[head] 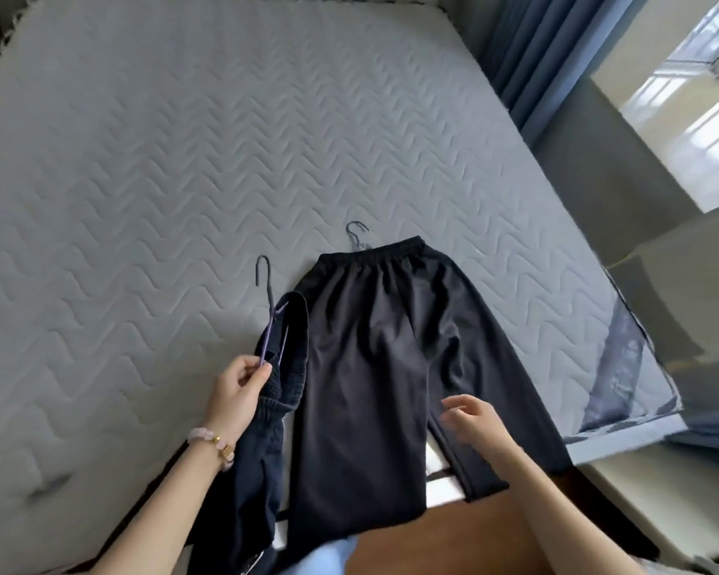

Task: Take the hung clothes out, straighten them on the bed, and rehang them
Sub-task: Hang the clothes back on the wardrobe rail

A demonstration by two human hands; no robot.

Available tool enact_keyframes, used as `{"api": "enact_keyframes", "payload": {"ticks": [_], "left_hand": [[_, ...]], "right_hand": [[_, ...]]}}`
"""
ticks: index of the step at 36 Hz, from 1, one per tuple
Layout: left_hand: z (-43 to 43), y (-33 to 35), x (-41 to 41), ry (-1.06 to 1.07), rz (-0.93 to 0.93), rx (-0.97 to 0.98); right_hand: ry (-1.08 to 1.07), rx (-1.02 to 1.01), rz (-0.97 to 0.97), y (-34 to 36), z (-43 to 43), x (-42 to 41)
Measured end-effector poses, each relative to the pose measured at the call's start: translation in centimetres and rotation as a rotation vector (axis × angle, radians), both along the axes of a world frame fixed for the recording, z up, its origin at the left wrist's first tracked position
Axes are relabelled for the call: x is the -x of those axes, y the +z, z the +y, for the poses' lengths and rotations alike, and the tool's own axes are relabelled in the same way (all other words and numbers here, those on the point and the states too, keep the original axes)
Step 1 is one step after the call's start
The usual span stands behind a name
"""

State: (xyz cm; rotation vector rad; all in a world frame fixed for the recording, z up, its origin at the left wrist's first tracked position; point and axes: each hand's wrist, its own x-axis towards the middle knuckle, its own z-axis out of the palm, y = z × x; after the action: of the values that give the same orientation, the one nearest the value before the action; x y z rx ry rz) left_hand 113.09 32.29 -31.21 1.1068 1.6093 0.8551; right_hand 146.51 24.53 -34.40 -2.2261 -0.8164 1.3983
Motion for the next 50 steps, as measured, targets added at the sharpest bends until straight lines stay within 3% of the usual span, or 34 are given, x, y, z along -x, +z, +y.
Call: {"api": "enact_keyframes", "payload": {"ticks": [5,13,22,40,50], "left_hand": [[3.4,-2.9,-2.9,0.072,-0.007,0.1],[4.3,-4.9,-8.6,-0.05,-0.038,0.162],[1.3,-7.8,-14.0,0.16,-0.058,0.279],[-1.5,-11.6,-18.2,0.428,-0.034,0.3],[-1.3,-10.7,-19.4,0.455,0.029,0.296]], "right_hand": [[0.135,0.002,-0.026,-1.5,8.5,-3.4],[0.371,-0.063,-0.06,-4.5,21.2,-4.9],[0.651,-0.023,-0.203,-9.3,30.6,-6.3],[0.654,-0.108,-0.467,-17.7,38.6,-13.8],[0.572,-0.079,-0.387,-17.2,38.6,-14.6]]}}
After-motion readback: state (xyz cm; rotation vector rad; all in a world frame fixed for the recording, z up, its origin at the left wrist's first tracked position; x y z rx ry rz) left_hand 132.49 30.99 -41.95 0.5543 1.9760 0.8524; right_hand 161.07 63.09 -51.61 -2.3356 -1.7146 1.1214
